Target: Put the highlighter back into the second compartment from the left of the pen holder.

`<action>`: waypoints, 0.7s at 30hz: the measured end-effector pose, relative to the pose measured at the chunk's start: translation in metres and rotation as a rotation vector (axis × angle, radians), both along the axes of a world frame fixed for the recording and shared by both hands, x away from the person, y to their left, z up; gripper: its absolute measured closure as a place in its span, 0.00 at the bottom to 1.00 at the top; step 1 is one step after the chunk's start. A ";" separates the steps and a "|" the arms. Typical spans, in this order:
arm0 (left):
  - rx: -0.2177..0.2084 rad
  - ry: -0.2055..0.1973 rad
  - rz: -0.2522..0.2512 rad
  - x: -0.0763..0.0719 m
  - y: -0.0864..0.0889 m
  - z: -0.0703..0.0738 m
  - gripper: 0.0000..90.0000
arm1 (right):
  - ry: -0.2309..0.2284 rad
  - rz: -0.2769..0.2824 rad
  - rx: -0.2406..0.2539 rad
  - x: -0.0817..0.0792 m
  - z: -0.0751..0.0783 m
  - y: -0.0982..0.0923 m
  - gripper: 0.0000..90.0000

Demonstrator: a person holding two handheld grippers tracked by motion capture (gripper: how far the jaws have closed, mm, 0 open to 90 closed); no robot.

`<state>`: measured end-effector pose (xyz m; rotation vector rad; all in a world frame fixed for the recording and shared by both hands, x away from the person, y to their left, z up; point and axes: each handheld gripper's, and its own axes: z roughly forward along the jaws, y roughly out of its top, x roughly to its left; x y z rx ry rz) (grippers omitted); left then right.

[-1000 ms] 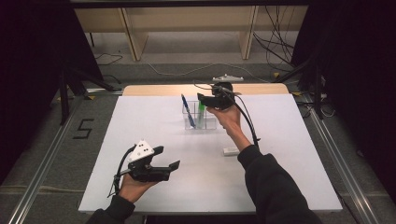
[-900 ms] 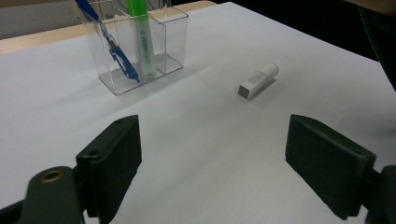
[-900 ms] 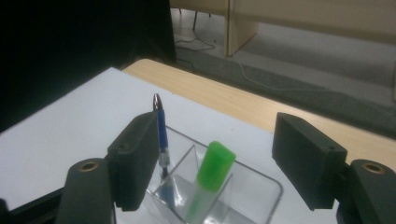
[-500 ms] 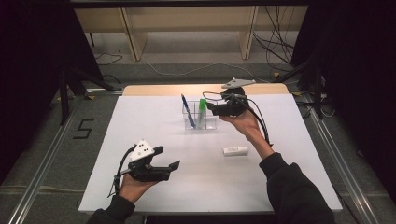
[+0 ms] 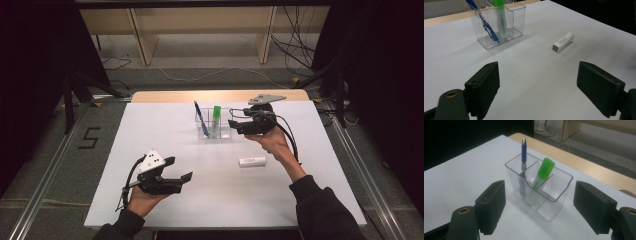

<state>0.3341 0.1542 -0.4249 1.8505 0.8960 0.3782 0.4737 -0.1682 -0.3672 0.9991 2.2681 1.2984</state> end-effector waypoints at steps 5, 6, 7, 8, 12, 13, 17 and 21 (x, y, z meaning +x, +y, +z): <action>0.001 0.002 0.000 0.000 0.000 -0.001 0.20 | 0.009 0.021 -0.004 -0.009 -0.005 -0.004 0.29; 0.001 0.003 0.001 0.000 0.000 -0.001 0.20 | 0.007 0.023 -0.004 -0.010 -0.007 -0.006 0.29; 0.001 0.003 0.001 0.000 0.000 -0.001 0.20 | 0.007 0.024 -0.005 -0.011 -0.009 -0.007 0.29; 0.002 0.004 0.001 0.000 0.000 -0.001 0.20 | 0.007 0.020 -0.006 -0.012 -0.010 -0.009 0.29; 0.005 0.008 0.002 0.001 0.000 -0.002 0.20 | 0.008 0.031 -0.009 -0.018 -0.016 -0.014 0.28; 0.003 0.011 0.001 0.001 0.000 -0.002 0.20 | 0.014 0.033 -0.017 -0.018 -0.017 -0.015 0.28; 0.002 0.012 -0.001 0.001 0.001 -0.001 0.20 | 0.030 0.049 -0.030 -0.020 -0.020 -0.018 0.28; -0.001 0.015 -0.002 0.001 0.001 -0.002 0.20 | 0.043 0.057 -0.059 -0.021 -0.024 -0.021 0.27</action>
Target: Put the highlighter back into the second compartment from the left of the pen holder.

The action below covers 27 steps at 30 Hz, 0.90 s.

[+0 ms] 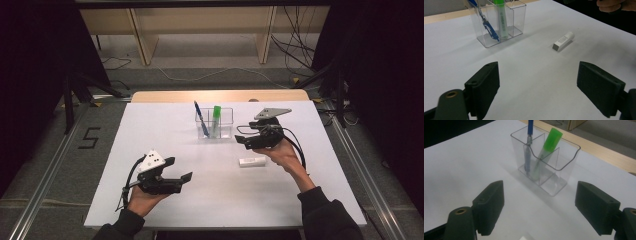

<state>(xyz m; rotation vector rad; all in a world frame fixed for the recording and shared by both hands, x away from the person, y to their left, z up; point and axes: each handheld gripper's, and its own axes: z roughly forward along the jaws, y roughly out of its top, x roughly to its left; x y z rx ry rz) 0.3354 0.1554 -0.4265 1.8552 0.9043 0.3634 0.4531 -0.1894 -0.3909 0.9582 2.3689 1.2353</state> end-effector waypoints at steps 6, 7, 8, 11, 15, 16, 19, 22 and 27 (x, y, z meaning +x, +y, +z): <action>0.000 0.003 -0.004 0.001 -0.001 0.000 0.20 | 0.024 0.012 -0.022 -0.002 -0.004 -0.006 0.26; 0.000 0.004 -0.004 0.001 -0.001 0.000 0.20 | 0.029 0.018 -0.025 -0.002 -0.005 -0.006 0.26; -0.001 0.002 -0.004 0.001 -0.001 0.000 0.20 | 0.034 0.021 -0.028 -0.003 -0.006 -0.007 0.26; -0.005 0.002 -0.003 0.001 -0.002 -0.001 0.20 | 0.048 0.037 -0.052 -0.005 -0.008 -0.008 0.25; -0.005 0.005 0.001 0.001 -0.001 0.000 0.20 | 0.073 0.060 -0.077 -0.007 -0.012 -0.010 0.25; -0.005 0.005 0.001 0.001 -0.001 -0.001 0.20 | 0.080 0.064 -0.082 -0.007 -0.013 -0.011 0.25; -0.003 0.006 -0.002 0.001 -0.002 -0.001 0.20 | 0.100 0.072 -0.095 -0.008 -0.016 -0.013 0.25; -0.005 0.009 -0.001 0.001 -0.002 -0.001 0.20 | 0.117 0.080 -0.118 -0.008 -0.018 -0.016 0.24; -0.005 0.007 -0.004 0.001 0.000 -0.001 0.20 | 0.145 0.084 -0.137 -0.008 -0.022 -0.019 0.24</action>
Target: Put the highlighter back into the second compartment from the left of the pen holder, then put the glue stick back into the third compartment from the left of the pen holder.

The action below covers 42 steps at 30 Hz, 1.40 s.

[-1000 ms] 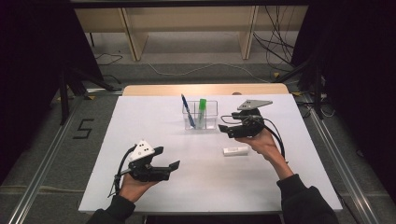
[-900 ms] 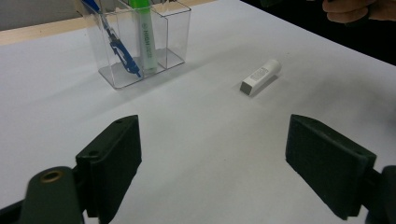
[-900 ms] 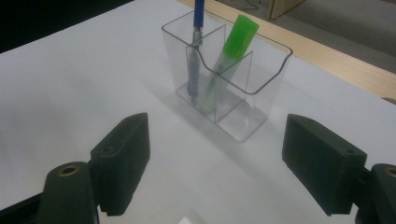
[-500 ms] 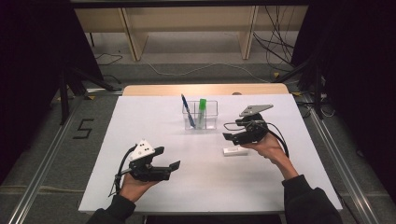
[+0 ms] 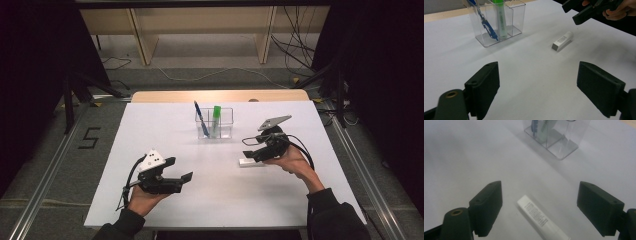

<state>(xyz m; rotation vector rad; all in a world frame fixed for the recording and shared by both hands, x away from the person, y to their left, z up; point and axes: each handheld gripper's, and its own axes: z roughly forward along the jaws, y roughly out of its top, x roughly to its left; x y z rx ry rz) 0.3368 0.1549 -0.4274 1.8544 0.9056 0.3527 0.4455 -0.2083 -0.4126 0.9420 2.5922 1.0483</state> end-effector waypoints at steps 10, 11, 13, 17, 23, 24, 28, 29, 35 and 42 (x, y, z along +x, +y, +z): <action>-0.001 0.000 -0.002 0.000 0.001 0.000 0.20 | 0.047 0.022 -0.083 0.000 -0.013 -0.001 0.23; 0.001 0.001 -0.003 0.000 0.001 0.000 0.20 | 0.047 0.024 -0.091 0.000 -0.014 -0.001 0.23; 0.002 0.001 -0.003 0.000 0.000 0.000 0.20 | 0.056 0.026 -0.110 -0.001 -0.016 -0.002 0.23; 0.002 0.001 -0.005 0.000 -0.001 0.000 0.20 | 0.071 0.033 -0.147 -0.001 -0.020 -0.003 0.22; 0.003 0.000 -0.004 0.000 0.000 0.000 0.20 | 0.087 0.033 -0.192 0.001 -0.026 -0.004 0.23; 0.002 0.001 -0.005 0.000 -0.001 0.000 0.20 | 0.089 0.036 -0.200 0.001 -0.027 -0.004 0.23; 0.008 0.001 -0.009 0.000 -0.001 0.000 0.20 | 0.088 0.045 -0.228 0.002 -0.031 -0.002 0.23; 0.013 0.002 -0.010 0.000 -0.001 0.000 0.20 | 0.078 0.052 -0.234 0.004 -0.032 -0.002 0.23; 0.011 0.006 -0.009 0.000 -0.001 0.000 0.20 | 0.090 0.046 -0.265 0.006 -0.039 -0.001 0.23; 0.011 0.002 -0.009 0.000 -0.001 0.000 0.20 | 0.083 0.056 -0.275 0.009 -0.040 0.000 0.25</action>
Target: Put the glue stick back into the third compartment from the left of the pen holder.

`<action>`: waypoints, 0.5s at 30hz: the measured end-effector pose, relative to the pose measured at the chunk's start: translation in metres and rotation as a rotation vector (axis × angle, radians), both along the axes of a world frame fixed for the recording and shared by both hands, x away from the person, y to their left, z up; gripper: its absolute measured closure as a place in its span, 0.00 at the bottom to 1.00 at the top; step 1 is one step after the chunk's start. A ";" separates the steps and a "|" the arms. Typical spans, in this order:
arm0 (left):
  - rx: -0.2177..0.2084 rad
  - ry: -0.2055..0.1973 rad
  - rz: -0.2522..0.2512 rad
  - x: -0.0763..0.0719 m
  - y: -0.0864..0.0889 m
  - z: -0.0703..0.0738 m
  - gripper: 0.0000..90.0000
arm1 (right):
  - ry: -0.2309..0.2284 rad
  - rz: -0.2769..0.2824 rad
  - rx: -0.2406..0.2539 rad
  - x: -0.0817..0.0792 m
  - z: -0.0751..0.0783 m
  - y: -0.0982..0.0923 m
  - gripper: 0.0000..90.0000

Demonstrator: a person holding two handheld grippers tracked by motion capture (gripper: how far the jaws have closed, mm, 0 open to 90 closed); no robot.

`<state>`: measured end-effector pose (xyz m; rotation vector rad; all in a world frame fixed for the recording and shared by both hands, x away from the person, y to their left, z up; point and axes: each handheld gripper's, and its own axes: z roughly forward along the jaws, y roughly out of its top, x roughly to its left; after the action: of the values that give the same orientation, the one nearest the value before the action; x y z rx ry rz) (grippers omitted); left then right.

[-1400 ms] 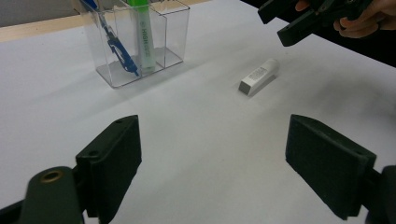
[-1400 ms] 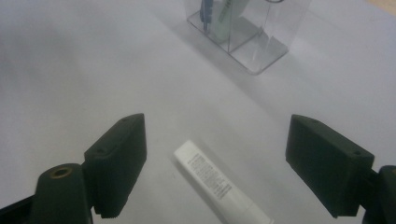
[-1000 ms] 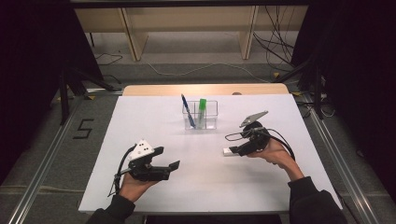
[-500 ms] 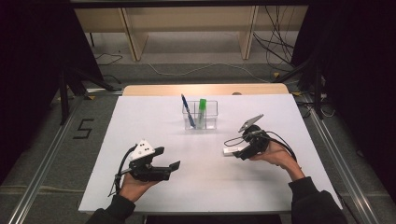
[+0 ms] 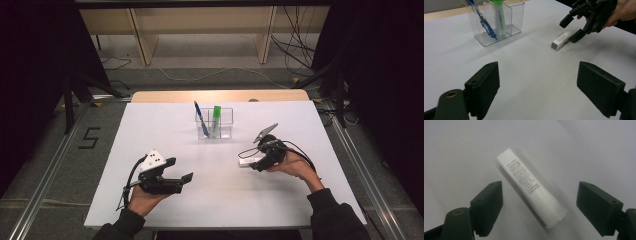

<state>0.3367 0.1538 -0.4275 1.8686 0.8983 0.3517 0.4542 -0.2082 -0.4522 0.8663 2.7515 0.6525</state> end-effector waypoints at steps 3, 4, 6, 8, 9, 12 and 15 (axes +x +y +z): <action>-0.003 0.001 0.001 0.000 -0.001 -0.001 0.20 | 0.003 0.003 -0.014 0.002 -0.002 0.001 0.26; -0.003 0.003 0.002 0.000 -0.002 -0.001 0.20 | 0.002 0.004 -0.019 0.002 -0.002 0.001 0.26; -0.002 0.003 0.002 0.000 -0.001 -0.001 0.20 | 0.000 0.000 -0.024 0.003 -0.002 0.000 0.27; -0.001 -0.002 0.001 -0.001 -0.001 0.000 0.20 | -0.003 0.002 -0.024 0.003 -0.002 -0.001 0.28; 0.002 -0.002 -0.001 -0.001 -0.001 0.000 0.20 | -0.001 0.002 -0.027 0.003 -0.002 -0.001 0.28; 0.011 -0.001 -0.009 -0.001 -0.002 0.000 0.20 | 0.000 0.006 -0.034 0.004 -0.002 0.000 0.29; 0.009 -0.007 -0.013 0.000 -0.003 0.001 0.20 | -0.003 0.014 -0.057 0.004 -0.003 0.000 0.30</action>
<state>0.3367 0.1506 -0.4268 1.8793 0.8814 0.3546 0.4583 -0.2079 -0.4556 0.8338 2.7620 0.5745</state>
